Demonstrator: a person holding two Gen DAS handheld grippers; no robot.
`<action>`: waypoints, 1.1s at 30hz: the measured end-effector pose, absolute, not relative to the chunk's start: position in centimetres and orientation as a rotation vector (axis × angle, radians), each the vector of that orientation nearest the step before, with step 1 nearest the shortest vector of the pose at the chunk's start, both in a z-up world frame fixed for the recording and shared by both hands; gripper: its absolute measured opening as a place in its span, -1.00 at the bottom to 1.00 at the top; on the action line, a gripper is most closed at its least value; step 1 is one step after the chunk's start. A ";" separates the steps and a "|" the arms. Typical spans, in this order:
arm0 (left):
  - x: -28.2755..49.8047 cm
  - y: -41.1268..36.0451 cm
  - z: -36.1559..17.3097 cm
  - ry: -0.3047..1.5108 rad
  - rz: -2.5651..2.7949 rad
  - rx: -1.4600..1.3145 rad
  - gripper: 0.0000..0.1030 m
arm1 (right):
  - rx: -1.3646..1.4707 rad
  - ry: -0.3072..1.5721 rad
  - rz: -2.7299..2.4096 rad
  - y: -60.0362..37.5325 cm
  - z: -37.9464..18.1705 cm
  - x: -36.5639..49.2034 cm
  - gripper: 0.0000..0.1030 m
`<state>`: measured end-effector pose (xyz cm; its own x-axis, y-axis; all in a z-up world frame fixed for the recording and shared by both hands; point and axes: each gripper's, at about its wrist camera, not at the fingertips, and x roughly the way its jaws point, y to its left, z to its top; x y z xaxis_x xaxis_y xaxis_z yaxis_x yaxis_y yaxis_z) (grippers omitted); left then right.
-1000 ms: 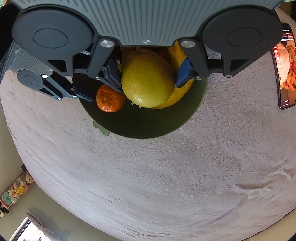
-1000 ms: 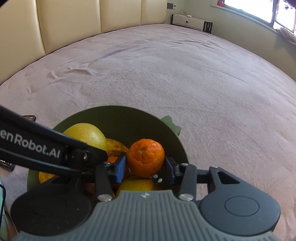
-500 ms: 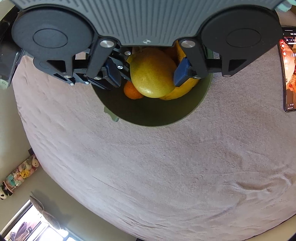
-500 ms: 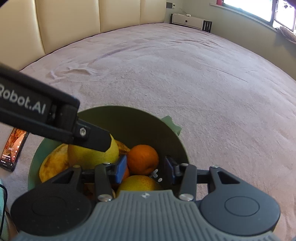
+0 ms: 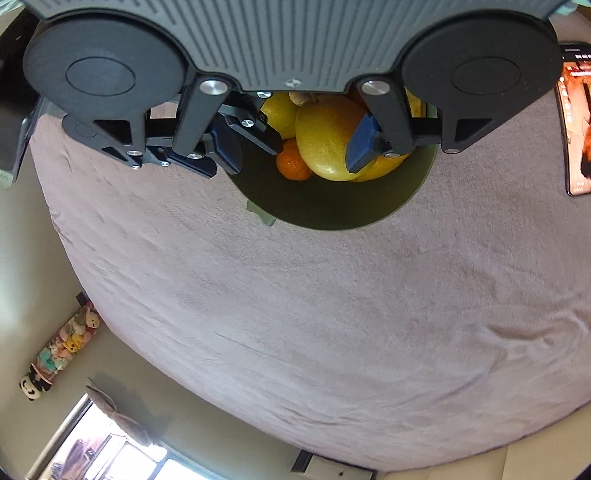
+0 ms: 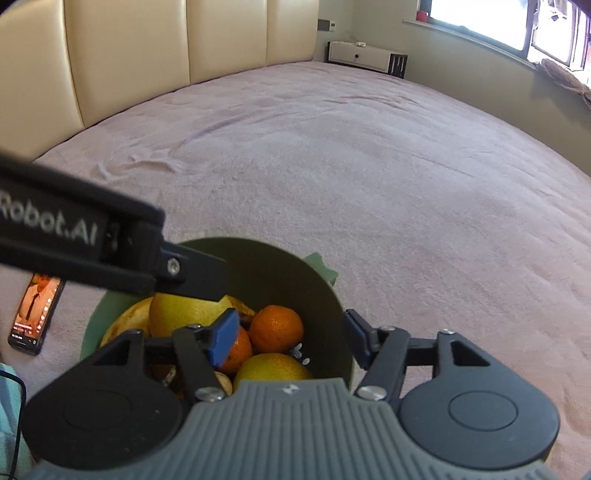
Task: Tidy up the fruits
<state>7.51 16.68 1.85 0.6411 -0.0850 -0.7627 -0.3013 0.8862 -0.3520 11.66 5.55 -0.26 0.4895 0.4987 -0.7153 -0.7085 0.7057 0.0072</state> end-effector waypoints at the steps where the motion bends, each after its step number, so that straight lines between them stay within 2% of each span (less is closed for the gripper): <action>1: 7.3 16.4 2.1 0.863 0.128 -0.463 0.47 | -0.304 0.750 0.741 5.4 0.2 11.5 0.28; 6: 6.2 15.2 3.4 0.793 0.113 -0.405 0.47 | -0.304 0.721 0.691 4.1 1.9 10.3 0.51; 18: 3.4 11.9 5.2 0.651 0.139 -0.204 0.48 | -0.321 0.633 0.609 0.2 4.6 6.3 0.64; 22: 2.1 11.2 5.3 0.605 0.156 -0.160 0.56 | -0.342 0.647 0.599 -0.8 4.5 5.4 0.73; 28: 0.7 9.9 4.6 0.602 0.147 -0.103 0.69 | -0.332 0.672 0.566 -2.7 4.6 3.4 0.75; 33: 0.4 8.9 3.8 0.643 0.149 -0.060 0.69 | -0.310 0.676 0.526 -4.2 4.6 1.7 0.82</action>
<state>0.37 8.92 3.85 0.7901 0.1202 -0.6010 -0.1572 0.9875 -0.0092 1.69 -4.16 4.58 0.6577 0.3581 -0.6627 -0.5536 0.8264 -0.1030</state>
